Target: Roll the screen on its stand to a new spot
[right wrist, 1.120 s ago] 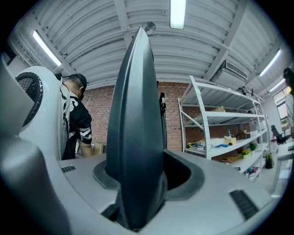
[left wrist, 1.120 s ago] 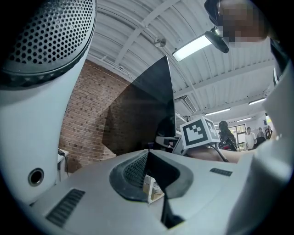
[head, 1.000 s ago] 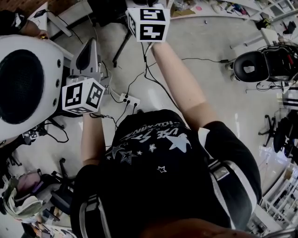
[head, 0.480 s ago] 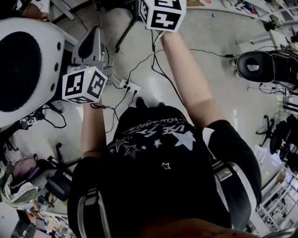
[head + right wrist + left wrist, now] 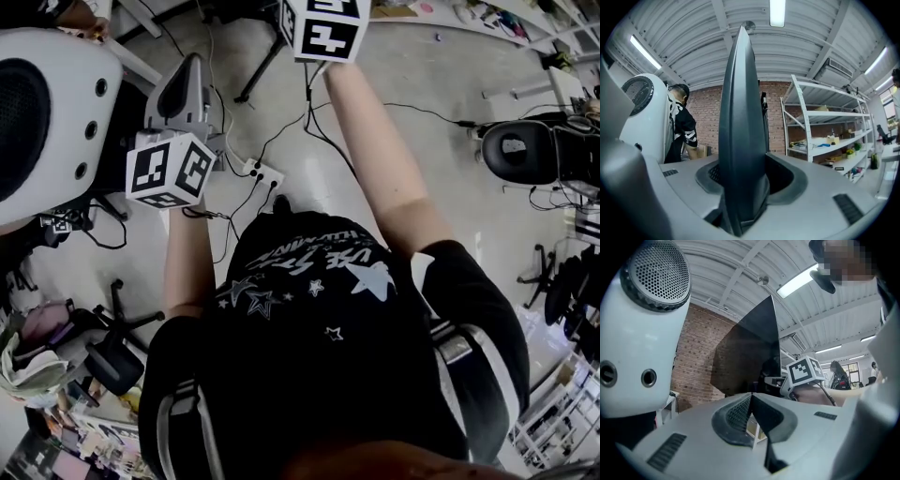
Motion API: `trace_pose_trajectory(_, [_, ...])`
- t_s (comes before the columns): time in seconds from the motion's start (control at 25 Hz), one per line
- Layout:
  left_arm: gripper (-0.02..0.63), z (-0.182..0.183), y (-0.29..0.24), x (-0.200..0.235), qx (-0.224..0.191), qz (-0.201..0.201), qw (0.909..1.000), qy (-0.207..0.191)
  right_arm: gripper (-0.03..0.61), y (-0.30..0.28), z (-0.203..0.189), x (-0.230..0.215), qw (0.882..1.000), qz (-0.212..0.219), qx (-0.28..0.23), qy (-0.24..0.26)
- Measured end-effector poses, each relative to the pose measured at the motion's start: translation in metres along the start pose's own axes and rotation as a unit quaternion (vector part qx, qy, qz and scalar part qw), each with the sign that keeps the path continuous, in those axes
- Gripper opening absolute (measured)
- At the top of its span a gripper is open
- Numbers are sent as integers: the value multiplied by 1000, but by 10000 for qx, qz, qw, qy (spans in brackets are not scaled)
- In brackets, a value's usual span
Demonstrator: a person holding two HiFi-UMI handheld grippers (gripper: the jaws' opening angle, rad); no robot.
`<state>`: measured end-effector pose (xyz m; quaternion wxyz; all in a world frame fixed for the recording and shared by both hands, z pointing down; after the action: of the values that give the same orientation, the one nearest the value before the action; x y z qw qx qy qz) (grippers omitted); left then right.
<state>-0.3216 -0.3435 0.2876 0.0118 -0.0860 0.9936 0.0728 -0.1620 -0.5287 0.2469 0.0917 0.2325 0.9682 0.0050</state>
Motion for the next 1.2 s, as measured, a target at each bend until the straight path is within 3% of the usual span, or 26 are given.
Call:
trace_pose_trajectory(0.64, [11, 12, 27, -46, -16, 100, 9999, -40, 199, 53, -1, -2, 9999, 71, 88, 56])
trace_pose_trajectory(1.2, [12, 20, 70, -143, 91, 295, 9993, -228, 201, 145, 19, -46, 9996, 195, -133, 122])
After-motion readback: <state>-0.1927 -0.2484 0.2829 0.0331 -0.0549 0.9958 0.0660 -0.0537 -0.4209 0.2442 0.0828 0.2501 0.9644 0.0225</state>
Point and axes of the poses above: the fingertips, and each gripper's own axes: y backward along the fingers, x to its left, z out of its top, the point moved 6 cm from there along y, backward along the fingers, and after that the axes turned 11 degrees about -y, right-handed, at the moved point
